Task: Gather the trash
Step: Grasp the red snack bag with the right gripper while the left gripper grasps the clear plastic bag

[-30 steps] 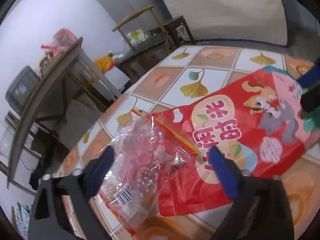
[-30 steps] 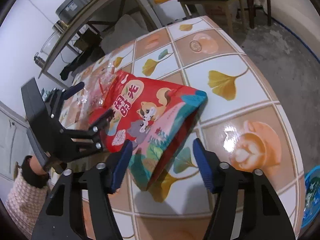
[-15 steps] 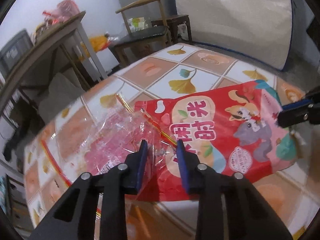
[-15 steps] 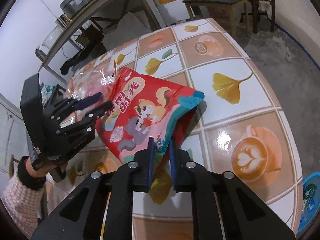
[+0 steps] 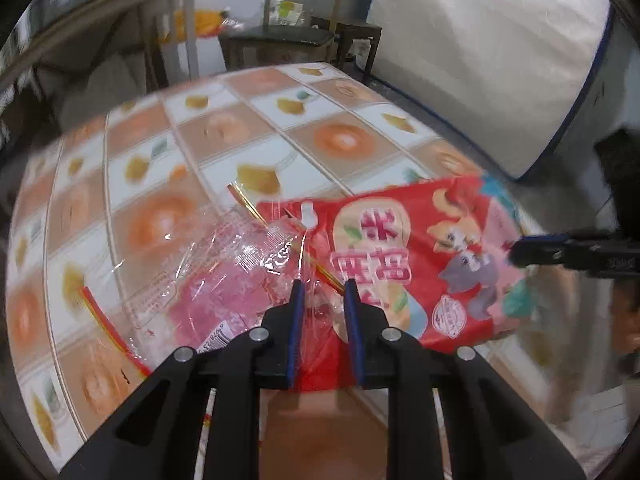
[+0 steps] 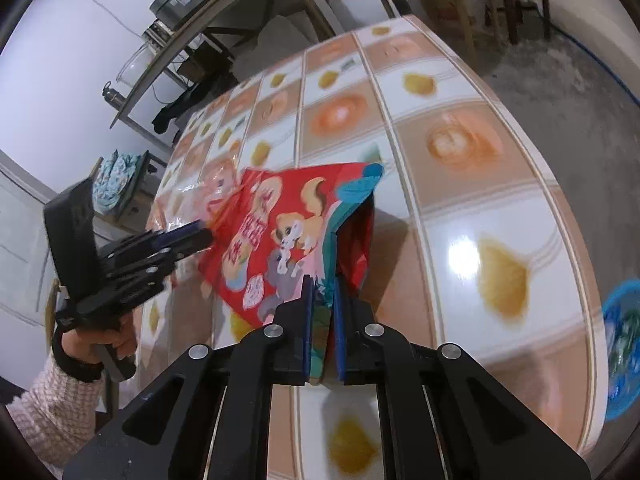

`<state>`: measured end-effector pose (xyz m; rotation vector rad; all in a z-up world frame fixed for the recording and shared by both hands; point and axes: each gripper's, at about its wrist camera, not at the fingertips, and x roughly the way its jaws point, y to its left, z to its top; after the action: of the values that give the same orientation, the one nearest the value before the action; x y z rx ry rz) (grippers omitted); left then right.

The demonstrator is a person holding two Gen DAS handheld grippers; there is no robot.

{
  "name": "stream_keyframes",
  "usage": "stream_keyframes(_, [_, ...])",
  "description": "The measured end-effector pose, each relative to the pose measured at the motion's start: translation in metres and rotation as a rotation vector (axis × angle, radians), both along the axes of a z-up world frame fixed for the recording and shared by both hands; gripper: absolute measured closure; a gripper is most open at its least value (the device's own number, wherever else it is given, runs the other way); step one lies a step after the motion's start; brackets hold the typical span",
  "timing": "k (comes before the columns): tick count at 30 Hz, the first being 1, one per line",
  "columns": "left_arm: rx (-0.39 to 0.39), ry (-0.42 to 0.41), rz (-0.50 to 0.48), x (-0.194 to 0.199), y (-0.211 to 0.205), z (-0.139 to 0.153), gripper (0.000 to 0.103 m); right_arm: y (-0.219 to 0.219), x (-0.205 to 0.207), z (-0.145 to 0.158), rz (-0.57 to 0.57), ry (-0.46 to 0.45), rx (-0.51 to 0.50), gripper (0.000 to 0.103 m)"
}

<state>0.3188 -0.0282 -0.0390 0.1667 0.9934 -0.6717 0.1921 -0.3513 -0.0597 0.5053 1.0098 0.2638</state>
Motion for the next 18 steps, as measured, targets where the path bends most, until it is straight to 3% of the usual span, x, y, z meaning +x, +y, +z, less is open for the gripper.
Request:
stream_keyframes(4, [-0.098,0.045,0.083,-0.050,0.032,0.006,0.084,-0.010,-0.048,-0.016,-0.053,0.055,0.051,0.096])
stream_keyframes(9, [-0.140,0.001,0.180,-0.099,0.066,0.005,0.079,-0.012,-0.083,-0.032,-0.098,0.092,0.120,0.095])
stream_keyframes(10, [-0.141,-0.010,0.186,-0.105,0.070,0.005,0.072,-0.010,-0.085,-0.033,-0.100,0.093,0.120,0.095])
stream_keyframes(11, [-0.138,-0.018,0.192,-0.110,0.073,0.005,0.058,-0.009,-0.086,-0.034,-0.099,0.099,0.122,0.092])
stream_keyframes(13, [-0.109,-0.044,0.208,-0.120,0.077,0.004,0.044,-0.005,-0.087,-0.032,-0.090,0.106,0.128,0.090])
stream_keyframes(15, [-0.075,-0.095,0.204,-0.129,0.080,0.006,0.038,-0.002,-0.086,-0.027,-0.090,0.107,0.098,0.066])
stream_keyframes(17, [-0.023,-0.156,0.199,-0.135,0.081,0.007,0.033,-0.001,-0.087,-0.020,-0.094,0.096,0.040,0.052])
stream_keyframes(18, [0.015,-0.187,0.200,-0.138,0.081,0.006,0.032,0.000,-0.087,-0.014,-0.091,0.080,0.006,0.050])
